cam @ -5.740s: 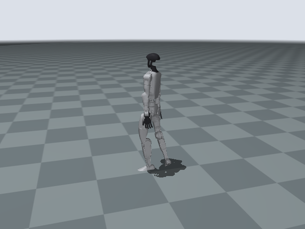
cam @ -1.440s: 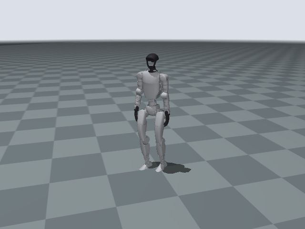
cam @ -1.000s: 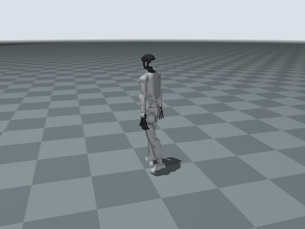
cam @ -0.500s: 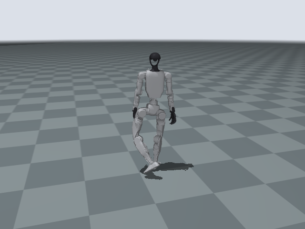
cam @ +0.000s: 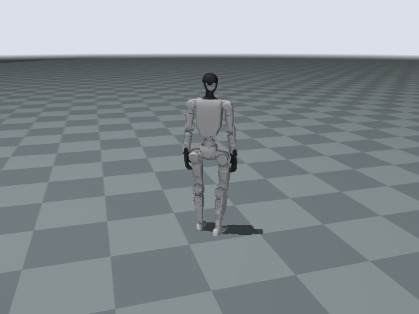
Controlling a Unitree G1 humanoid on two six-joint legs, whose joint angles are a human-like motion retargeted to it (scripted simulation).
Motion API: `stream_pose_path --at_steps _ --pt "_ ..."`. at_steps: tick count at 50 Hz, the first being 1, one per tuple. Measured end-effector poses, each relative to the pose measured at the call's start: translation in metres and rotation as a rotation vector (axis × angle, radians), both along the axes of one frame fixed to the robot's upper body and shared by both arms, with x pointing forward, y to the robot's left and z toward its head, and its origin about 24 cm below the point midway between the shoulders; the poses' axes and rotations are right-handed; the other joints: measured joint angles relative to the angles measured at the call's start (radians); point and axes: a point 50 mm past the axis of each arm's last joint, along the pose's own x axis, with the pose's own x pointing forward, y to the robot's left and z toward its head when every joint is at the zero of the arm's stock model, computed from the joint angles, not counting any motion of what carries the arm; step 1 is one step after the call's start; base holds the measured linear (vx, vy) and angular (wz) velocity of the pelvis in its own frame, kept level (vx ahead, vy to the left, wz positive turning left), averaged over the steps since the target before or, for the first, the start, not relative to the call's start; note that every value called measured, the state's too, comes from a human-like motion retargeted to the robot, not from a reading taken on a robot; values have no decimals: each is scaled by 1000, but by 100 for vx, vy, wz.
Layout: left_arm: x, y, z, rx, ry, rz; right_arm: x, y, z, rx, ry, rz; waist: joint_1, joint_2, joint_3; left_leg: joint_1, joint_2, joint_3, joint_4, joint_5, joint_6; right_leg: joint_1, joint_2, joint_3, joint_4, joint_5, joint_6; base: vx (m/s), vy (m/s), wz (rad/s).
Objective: In place motions
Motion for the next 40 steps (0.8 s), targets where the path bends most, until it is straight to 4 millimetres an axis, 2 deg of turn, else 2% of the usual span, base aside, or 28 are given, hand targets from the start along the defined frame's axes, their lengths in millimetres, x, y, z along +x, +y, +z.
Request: stream_pose_path --at_steps 3,6,12,18,21,25,30,32,35,38,40 --pt "-5 6 0 35 5 10 -22 -5 0 -22 76 -6 28 -12 -43 15 -3 62 -43 1 5 -29 -7 34 7 6 12 23 3 -63" --pt "-7 11 1 48 5 49 -29 -10 1 -61 86 -10 18 -6 -39 31 -9 86 -66 3 18 -34 -7 50 9 10 12 10 3 -53" --pt "-8 22 3 72 12 68 -20 -9 1 -58 60 -6 -48 10 -32 46 20 176 -91 -10 29 -77 18 87 43 -35 -47 0 -4 -69" --pt "-3 31 4 84 6 16 9 0 1 -23 -37 57 -70 13 -1 70 60 330 -100 -49 35 -108 19 74 35 -77 -53 -11 -10 -174" --pt "-1 31 4 88 9 10 16 2 1 -10 -67 93 -82 19 -8 82 85 427 -113 -69 27 -117 -1 -16 16 -105 -52 -12 -11 -211" --pt "10 30 4 91 -26 23 23 5 2 9 -96 104 -80 27 -10 97 121 561 -123 -102 8 -112 -46 -233 -5 -146 -33 -14 -12 -244" --pt "27 34 5 110 -70 -1 16 0 2 -12 -82 64 -56 36 -34 139 164 788 -133 -148 -34 -86 -92 -553 -16 -172 5 -14 -17 -245" --pt "31 36 6 119 -79 -11 11 -2 1 -25 -65 39 -49 36 -45 156 176 867 -130 -163 -53 -79 -98 -637 -27 -149 7 -14 -30 -208" --pt "38 35 6 126 -90 -10 2 -7 1 -48 -35 -5 -59 28 -61 193 182 986 -124 -187 -88 -80 -101 -701 -66 -41 14 -18 -42 -186" --pt "39 31 6 117 -91 9 -6 -10 1 -72 -10 -40 -88 27 -78 233 190 1060 -116 -203 -125 -103 -80 -614 -99 63 -15 -15 -39 -143" --pt "34 27 5 109 -80 24 -14 -12 1 -86 14 -67 -115 27 -97 259 200 1094 -100 -211 -153 -116 -61 -556 -118 93 -38 -18 -49 -129"
